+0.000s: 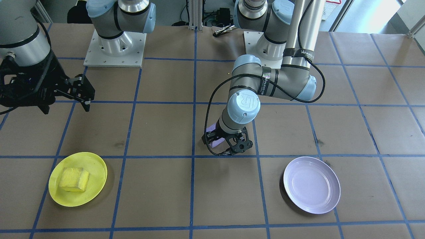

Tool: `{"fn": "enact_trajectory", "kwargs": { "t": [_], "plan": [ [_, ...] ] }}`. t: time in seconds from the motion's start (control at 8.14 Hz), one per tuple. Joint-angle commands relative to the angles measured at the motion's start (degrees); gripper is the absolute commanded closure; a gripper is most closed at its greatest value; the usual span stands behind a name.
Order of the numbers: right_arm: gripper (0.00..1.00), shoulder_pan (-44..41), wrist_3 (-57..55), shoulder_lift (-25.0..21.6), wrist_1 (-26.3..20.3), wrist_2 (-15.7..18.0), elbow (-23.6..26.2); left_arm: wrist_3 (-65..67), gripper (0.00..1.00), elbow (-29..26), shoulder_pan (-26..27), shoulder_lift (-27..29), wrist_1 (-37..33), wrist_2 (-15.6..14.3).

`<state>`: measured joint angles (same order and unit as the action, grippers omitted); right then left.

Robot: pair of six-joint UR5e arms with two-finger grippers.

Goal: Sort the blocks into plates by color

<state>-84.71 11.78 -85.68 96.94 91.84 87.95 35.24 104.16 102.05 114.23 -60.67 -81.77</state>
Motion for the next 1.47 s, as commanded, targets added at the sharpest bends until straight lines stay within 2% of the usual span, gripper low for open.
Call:
{"fn": "enact_trajectory", "kwargs": {
  "t": [0.0, 0.12, 0.37, 0.61, 0.74, 0.86, 0.98, 1.23, 1.35],
  "plan": [
    [0.00, -0.01, -0.44, -0.19, -0.08, -0.26, 0.03, -1.75, 0.55, 0.16, -0.01, -0.15, 0.64, -0.06],
    [0.00, -0.01, -0.53, -0.54, -0.17, 0.61, 0.03, -2.54, 0.63, 0.08, -0.01, -0.32, 0.64, -0.06],
    [0.00, -0.10, -0.79, -2.47, -0.70, -0.60, 0.64, -3.94, 0.92, -0.01, -0.01, -1.29, 0.55, -0.06],
    [0.00, -0.54, -0.70, -2.12, -0.26, -0.53, 0.64, -5.53, 0.94, -0.62, -0.36, -2.34, -1.37, -0.06],
    [0.00, -0.54, -0.62, -1.95, -0.26, -0.61, 0.73, -8.84, 0.94, -0.97, -1.06, -3.30, -6.08, -0.14],
    [0.00, -0.54, -0.53, -1.95, -0.26, -0.53, 1.34, -18.53, 0.96, -3.06, -2.54, -4.97, -9.26, -5.54],
    [0.00, -0.54, -0.53, -2.12, -0.17, -0.52, 1.95, -22.11, 0.96, -6.39, -5.34, -5.77, -14.34, -6.55],
    [0.00, -0.54, -0.35, -1.95, -0.17, -0.61, 2.05, -31.66, 0.96, -16.39, -10.27, -5.69, -26.02, -7.00],
    [0.00, -0.54, -0.26, -1.86, -0.17, -0.70, 2.05, -34.77, 0.96, -20.19, -12.30, -5.08, -27.99, -6.91]
  ]
}}
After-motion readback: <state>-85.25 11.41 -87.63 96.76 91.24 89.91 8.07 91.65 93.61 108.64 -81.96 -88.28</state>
